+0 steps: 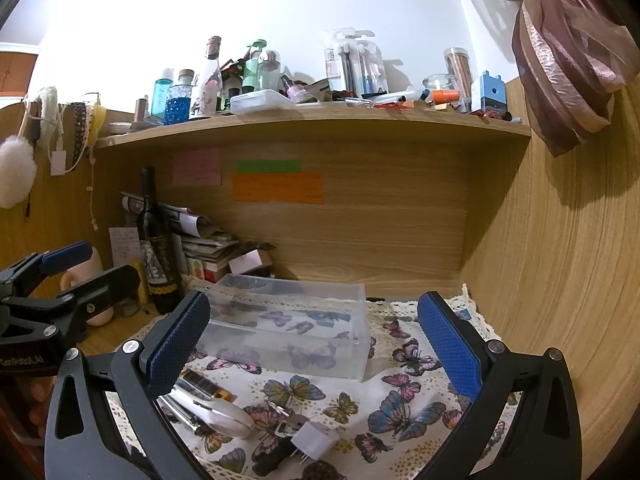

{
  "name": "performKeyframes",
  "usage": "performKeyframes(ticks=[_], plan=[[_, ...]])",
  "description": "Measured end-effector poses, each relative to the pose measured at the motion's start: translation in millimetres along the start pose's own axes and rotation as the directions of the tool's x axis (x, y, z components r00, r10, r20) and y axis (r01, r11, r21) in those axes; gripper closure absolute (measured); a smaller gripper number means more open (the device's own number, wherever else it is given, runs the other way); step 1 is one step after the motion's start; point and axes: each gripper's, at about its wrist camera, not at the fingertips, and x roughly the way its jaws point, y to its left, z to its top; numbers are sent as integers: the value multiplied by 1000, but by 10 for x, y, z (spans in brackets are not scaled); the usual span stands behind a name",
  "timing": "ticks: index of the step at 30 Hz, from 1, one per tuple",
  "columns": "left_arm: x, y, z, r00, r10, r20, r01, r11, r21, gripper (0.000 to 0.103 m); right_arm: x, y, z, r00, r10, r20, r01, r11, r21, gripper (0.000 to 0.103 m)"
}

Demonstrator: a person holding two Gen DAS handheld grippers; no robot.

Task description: Organize rigid objects

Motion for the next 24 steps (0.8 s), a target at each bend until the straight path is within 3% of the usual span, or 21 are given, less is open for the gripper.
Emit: performKeyframes(ticks=[24], plan=[[-5, -32, 3, 1000, -1, 4, 1, 1000, -1, 0, -24, -1, 14, 1000, 5, -4, -5, 1000, 8, 0]])
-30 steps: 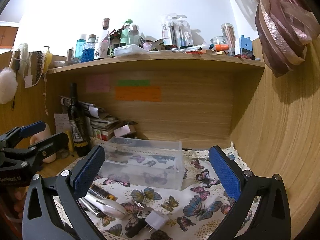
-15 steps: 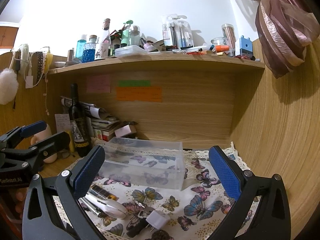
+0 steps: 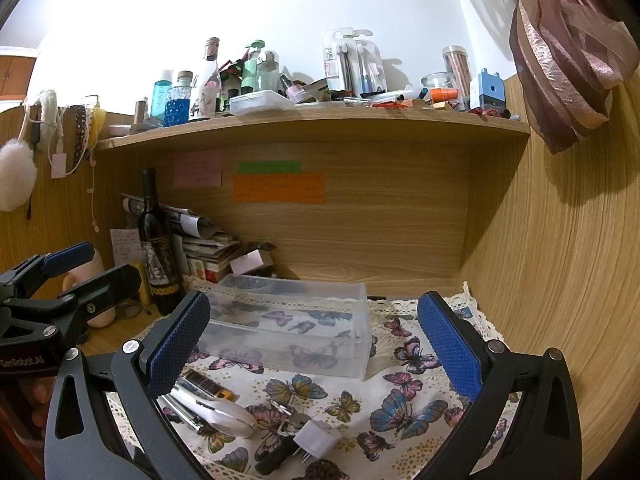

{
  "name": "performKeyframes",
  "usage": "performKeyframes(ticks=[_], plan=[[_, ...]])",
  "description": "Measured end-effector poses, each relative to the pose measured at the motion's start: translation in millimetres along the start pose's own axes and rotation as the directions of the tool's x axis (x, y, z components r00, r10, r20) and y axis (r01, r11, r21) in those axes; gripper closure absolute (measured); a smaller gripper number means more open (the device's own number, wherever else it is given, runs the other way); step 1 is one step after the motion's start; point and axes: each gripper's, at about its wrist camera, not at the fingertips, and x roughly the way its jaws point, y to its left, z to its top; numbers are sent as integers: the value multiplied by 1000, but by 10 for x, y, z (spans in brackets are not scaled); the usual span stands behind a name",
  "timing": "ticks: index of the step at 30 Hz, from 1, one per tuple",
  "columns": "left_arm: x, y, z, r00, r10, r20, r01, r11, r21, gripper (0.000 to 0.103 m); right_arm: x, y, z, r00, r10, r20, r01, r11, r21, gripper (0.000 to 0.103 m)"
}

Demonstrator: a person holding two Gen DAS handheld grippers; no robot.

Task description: Organize rigid objects

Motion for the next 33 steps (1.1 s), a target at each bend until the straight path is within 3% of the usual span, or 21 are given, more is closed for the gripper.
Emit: performKeyframes(ticks=[26, 30, 33], plan=[[71, 62, -14, 1000, -11, -28, 10, 1000, -27, 0, -25, -10, 20, 1000, 5, 10, -5, 1000, 22, 0], [134, 195, -36, 997, 7, -71, -10, 999, -45, 20, 16, -70, -35, 1000, 2, -20, -2, 999, 32, 4], [202, 321, -105, 992, 10, -122, -18, 998, -60, 22, 76, -124, -113, 997, 16, -69, -13, 999, 46, 15]])
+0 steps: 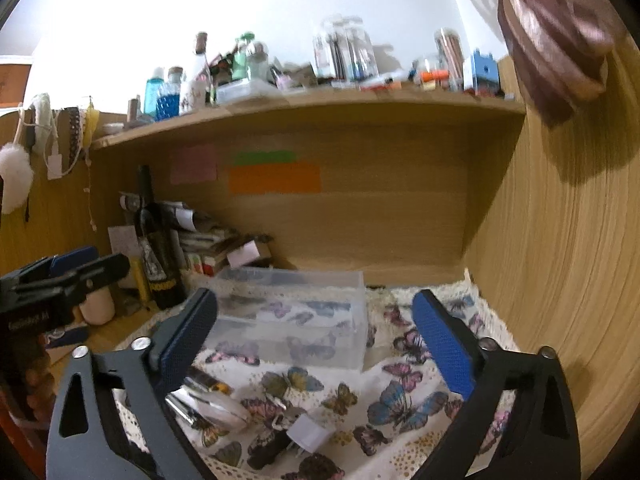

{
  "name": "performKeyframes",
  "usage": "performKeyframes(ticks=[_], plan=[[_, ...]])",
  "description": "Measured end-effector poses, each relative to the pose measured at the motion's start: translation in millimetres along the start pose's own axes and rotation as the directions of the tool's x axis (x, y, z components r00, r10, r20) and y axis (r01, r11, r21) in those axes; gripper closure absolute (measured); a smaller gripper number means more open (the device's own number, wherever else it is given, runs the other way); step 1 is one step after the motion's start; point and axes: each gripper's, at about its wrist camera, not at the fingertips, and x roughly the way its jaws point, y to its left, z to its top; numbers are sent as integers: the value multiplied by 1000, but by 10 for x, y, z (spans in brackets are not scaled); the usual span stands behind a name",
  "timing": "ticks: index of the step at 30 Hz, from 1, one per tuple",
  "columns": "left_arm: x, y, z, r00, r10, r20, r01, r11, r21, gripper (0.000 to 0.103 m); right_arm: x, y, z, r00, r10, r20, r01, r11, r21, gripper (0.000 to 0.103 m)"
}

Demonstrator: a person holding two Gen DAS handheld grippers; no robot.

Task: Organize rigid objects
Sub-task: 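Grasp the white plug adapter with the right tool while the left tool grasps a small black piece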

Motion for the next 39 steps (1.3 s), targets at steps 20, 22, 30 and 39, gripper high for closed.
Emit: performKeyframes(ticks=[20, 22, 30, 39], plan=[[419, 536, -995, 910, 70, -410, -92, 995, -34, 56, 433, -165, -816, 938, 27, -345, -22, 1000, 19, 33], [441, 546, -1058, 902, 72, -426, -96, 995, -35, 60, 477, -178, -878, 929, 28, -370, -19, 999, 29, 35], [556, 582, -1220, 885, 38, -464, -75, 995, -61, 74, 707, -177, -930, 902, 116, -415, -83, 992, 95, 39], [515, 612, -1170, 901, 73, -427, -97, 995, -35, 78, 882, -90, -959, 892, 122, -435, -93, 992, 88, 65]])
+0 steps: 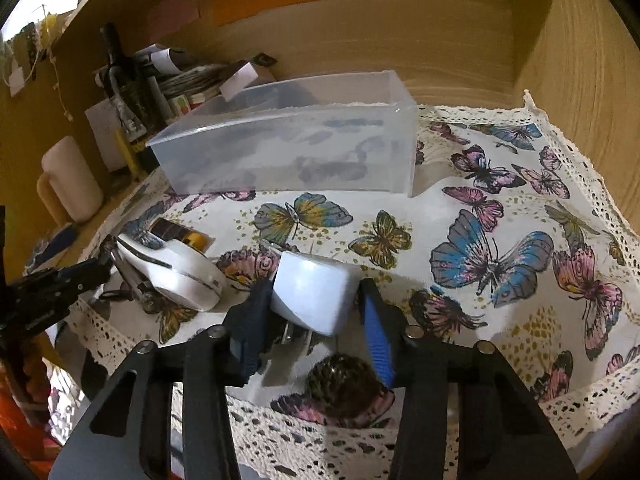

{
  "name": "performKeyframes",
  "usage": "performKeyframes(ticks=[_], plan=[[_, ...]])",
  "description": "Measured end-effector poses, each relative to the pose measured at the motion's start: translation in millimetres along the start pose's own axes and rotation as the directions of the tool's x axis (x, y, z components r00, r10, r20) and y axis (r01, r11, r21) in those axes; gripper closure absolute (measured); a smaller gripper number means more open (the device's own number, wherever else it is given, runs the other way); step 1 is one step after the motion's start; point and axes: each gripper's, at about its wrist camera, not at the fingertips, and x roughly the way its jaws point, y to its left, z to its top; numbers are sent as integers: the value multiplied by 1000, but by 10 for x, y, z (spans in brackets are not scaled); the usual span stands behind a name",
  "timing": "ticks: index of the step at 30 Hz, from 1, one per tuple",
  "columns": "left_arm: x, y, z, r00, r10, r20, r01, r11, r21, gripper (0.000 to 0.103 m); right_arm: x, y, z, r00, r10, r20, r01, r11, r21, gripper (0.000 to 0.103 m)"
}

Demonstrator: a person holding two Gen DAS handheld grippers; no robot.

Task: Organize rigid objects
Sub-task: 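Grasp the white plug adapter with the right tool while the left tool grasps a small black piece, then carry both items over the clear box and open both tools to drop them inside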

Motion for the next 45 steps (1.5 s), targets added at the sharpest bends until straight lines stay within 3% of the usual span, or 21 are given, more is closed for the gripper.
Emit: performKeyframes(ticks=[8, 16, 24, 28, 36, 45], plan=[[-186, 89, 306, 997, -7, 74, 9, 1000, -26, 78, -183, -37, 186, 996, -36, 80, 37, 999, -10, 66], [-377, -22, 794, 981, -62, 185, 60, 998, 14, 78, -418, -65, 603, 980, -45, 194, 49, 999, -20, 66], [-351, -156, 1371, 965, -118, 233, 110, 993, 45, 78, -569, -34, 1120, 949, -44, 311, 60, 997, -43, 66], [-222, -201, 1629, 963, -150, 222, 142, 989, 51, 78, -540, -23, 1336, 941, -36, 337, 59, 997, -59, 66], [316, -340, 1903, 977, -183, 107, 177, 982, 65, 78, -115, -44, 1566, 966, -17, 257, 40, 996, -83, 66], [899, -523, 1891, 981, -186, -51, 191, 975, 114, 78, 630, -17, 1576, 996, -39, 77, 48, 993, -108, 66]])
